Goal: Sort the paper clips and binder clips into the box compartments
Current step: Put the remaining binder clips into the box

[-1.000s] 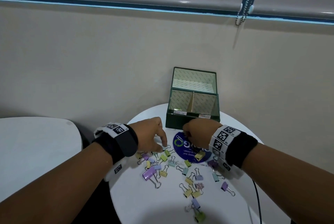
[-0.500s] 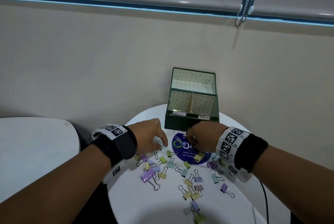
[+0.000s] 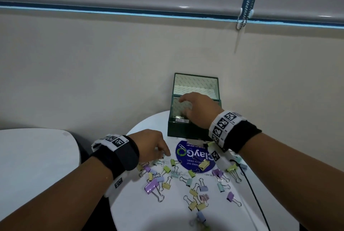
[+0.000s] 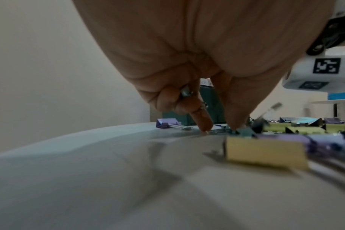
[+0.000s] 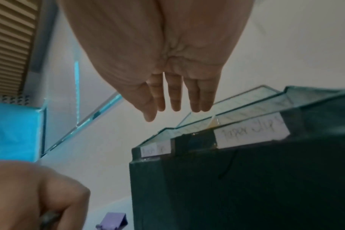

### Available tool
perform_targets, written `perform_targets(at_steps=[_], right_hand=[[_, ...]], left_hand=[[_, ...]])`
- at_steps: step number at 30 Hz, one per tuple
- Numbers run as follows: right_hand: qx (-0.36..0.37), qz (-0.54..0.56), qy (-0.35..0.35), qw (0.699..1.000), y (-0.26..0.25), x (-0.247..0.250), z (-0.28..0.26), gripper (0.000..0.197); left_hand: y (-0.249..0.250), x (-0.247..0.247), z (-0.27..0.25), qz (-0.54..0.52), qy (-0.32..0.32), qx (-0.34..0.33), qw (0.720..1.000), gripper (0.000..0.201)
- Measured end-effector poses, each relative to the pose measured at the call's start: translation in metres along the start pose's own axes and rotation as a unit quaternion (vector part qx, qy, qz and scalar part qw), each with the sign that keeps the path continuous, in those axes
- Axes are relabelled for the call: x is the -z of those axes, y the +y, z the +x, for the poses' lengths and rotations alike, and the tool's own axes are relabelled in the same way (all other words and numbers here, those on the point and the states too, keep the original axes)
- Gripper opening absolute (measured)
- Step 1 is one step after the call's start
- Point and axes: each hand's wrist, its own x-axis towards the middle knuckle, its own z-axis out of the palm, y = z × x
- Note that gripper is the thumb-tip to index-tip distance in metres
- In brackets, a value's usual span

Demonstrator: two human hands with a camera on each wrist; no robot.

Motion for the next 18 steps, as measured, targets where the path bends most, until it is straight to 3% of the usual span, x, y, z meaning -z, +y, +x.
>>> perform_targets(at_steps=[2,4,8,13,18], right_hand=[[0.062,-0.010,0.006,0.998,0.002,-0.007,-0.012,0.025],[0.099,-0.060,-0.082,0.990,0.004,-0.020,-0.026,0.027],[0.100,-0.206,-0.270,0.935,0.014,-0.044,-0.037,0.062],[0.122,-0.240,-0.276,0.923,0.011,-0.039,-0.045,0.051],[0.105,-0.217,-0.264,0.934,0.009,-0.040,-0.053,0.035]], left_hand=[[-0.002,-0.001,0.001,0.011,0.012,0.004,1.000,0.020],[-0.003,-0.002,0.001,0.027,0.026,0.012,0.999,0.018],[-0.002,-0.002,0.001,0.020,0.043,0.001,0.999,0.005],[-0.004,0.011,0.002,-0.020,0.099,0.024,0.995,0.010],[0.008,0.046,0.018,-0.056,0.175,0.024,0.983,0.005]])
